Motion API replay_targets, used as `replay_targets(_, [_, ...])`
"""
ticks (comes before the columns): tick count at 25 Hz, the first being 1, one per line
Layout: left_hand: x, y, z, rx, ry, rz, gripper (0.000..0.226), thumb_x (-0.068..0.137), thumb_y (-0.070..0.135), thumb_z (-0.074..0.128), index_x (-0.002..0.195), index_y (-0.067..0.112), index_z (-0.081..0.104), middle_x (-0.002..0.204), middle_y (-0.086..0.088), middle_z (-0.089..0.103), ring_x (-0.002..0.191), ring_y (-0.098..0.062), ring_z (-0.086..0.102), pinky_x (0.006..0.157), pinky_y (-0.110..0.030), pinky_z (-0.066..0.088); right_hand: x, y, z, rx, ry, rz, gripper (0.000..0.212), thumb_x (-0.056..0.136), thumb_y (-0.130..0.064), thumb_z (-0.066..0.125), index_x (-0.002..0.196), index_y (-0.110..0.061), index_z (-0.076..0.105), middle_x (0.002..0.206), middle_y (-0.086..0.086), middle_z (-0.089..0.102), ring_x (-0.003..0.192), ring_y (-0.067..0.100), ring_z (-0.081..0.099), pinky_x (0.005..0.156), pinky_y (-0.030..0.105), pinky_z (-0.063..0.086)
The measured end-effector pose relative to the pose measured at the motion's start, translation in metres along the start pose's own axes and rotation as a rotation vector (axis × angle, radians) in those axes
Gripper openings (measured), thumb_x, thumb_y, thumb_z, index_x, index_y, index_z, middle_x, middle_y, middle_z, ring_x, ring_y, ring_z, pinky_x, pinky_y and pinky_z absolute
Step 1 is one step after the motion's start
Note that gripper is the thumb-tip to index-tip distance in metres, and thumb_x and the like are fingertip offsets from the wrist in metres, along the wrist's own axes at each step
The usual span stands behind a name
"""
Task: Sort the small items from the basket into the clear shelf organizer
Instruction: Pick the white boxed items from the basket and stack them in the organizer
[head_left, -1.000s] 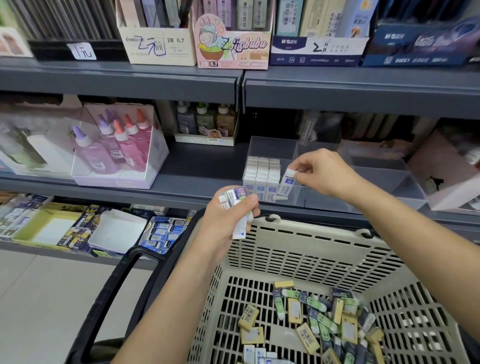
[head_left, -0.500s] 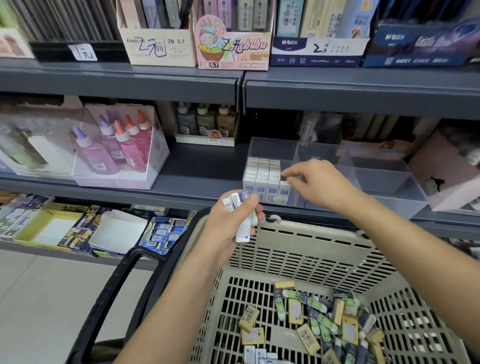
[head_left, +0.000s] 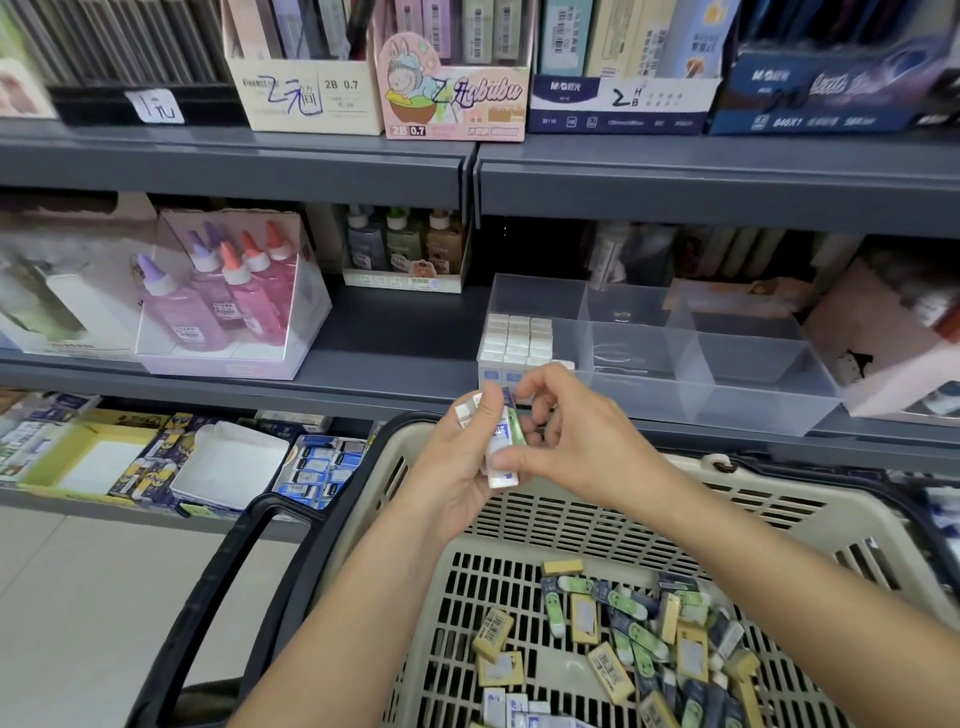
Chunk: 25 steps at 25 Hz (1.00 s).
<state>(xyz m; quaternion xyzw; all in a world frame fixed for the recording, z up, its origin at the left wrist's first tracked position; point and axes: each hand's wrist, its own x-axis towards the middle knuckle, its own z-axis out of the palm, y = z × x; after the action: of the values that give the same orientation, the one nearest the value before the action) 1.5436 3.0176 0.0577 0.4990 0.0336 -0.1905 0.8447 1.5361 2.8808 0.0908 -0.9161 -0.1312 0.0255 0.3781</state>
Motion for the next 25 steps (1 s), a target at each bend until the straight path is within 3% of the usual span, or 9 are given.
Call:
replay_targets(4, [-0.001, -0.004, 0.004, 0.069, 0.028, -0.023, 0.059, 0.066, 0.052, 0.058, 0.107, 0.010, 0.057, 0.081, -0.008, 0.070, 0.063, -0.015, 0.067, 0.044, -0.021, 0.048, 0.004, 0.014, -0.003, 0.104, 0.075, 0.088, 0.013, 0.078, -0.039, 0.069, 0.078, -0.036, 0.055, 0.071, -0.011, 0.052, 0.059, 0.001, 0.047, 0.061, 0.023, 0.042])
replay_targets(9, [-0.001, -0.006, 0.007, 0.096, 0.031, -0.030, 0.054, 0.064, 0.052, 0.060, 0.103, 0.014, 0.059, 0.076, -0.002, 0.071, 0.059, -0.013, 0.066, 0.042, -0.020, 0.047, -0.003, 0.025, -0.006, 0.128, 0.030, 0.043, 0.022, 0.075, -0.022, 0.071, 0.072, -0.037, 0.056, 0.081, -0.013, 0.055, 0.068, -0.007, 0.052, 0.070, 0.018, 0.042])
replay_targets(11, [-0.001, -0.003, 0.005, 0.133, 0.032, -0.034, 0.051, 0.063, 0.054, 0.059, 0.097, 0.017, 0.060, 0.077, -0.003, 0.072, 0.065, -0.016, 0.069, 0.040, -0.019, 0.045, -0.003, 0.030, -0.014, 0.253, 0.069, 0.085, 0.017, 0.080, -0.018, 0.068, 0.079, -0.030, 0.055, 0.082, -0.009, 0.063, 0.076, 0.003, 0.062, 0.076, 0.026, 0.049])
replay_targets(13, [-0.001, -0.001, 0.004, 0.128, 0.067, -0.059, 0.048, 0.061, 0.056, 0.060, 0.088, 0.017, 0.058, 0.065, -0.001, 0.067, 0.057, -0.014, 0.065, 0.038, -0.018, 0.042, -0.003, 0.035, -0.025, 0.347, 0.093, 0.128, 0.013, 0.084, -0.018, 0.065, 0.083, -0.026, 0.055, 0.080, -0.004, 0.065, 0.070, 0.012, 0.067, 0.074, 0.030, 0.054])
replay_targets(16, [-0.002, -0.001, 0.003, 0.096, 0.087, -0.121, 0.049, 0.059, 0.055, 0.065, 0.086, 0.015, 0.058, 0.057, 0.001, 0.057, 0.048, -0.011, 0.054, 0.038, -0.019, 0.042, 0.002, 0.048, -0.050, 0.175, 0.270, 0.136, 0.004, 0.081, -0.026, 0.068, 0.080, -0.027, 0.064, 0.068, -0.007, 0.059, 0.057, 0.009, 0.054, 0.060, 0.022, 0.046])
replay_targets(19, [-0.005, -0.001, 0.007, 0.098, 0.038, -0.233, 0.047, 0.060, 0.046, 0.071, 0.091, 0.012, 0.062, 0.062, -0.002, 0.059, 0.052, -0.013, 0.057, 0.044, -0.023, 0.048, 0.013, 0.061, -0.078, -0.066, 0.413, 0.171, 0.010, 0.075, -0.031, 0.073, 0.079, -0.025, 0.066, 0.068, -0.012, 0.059, 0.062, 0.003, 0.052, 0.058, 0.015, 0.037])
replay_targets(22, [-0.007, -0.001, 0.010, 0.054, -0.004, -0.302, 0.031, 0.075, 0.026, 0.070, 0.099, 0.008, 0.063, 0.071, -0.007, 0.061, 0.057, -0.015, 0.061, 0.049, -0.026, 0.052, 0.025, 0.069, -0.084, -0.190, 0.316, 0.196, 0.011, 0.078, -0.028, 0.072, 0.083, -0.019, 0.069, 0.075, -0.010, 0.060, 0.071, 0.009, 0.054, 0.065, 0.021, 0.037])
replay_targets(25, [-0.007, -0.002, 0.009, -0.032, -0.017, -0.292, 0.023, 0.086, -0.002, 0.052, 0.108, 0.003, 0.056, 0.081, -0.013, 0.059, 0.066, -0.021, 0.062, 0.054, -0.028, 0.053, 0.037, 0.070, -0.077, -0.247, 0.131, 0.175, 0.004, 0.085, -0.025, 0.065, 0.084, -0.022, 0.067, 0.078, -0.008, 0.062, 0.080, 0.015, 0.057, 0.072, 0.024, 0.036])
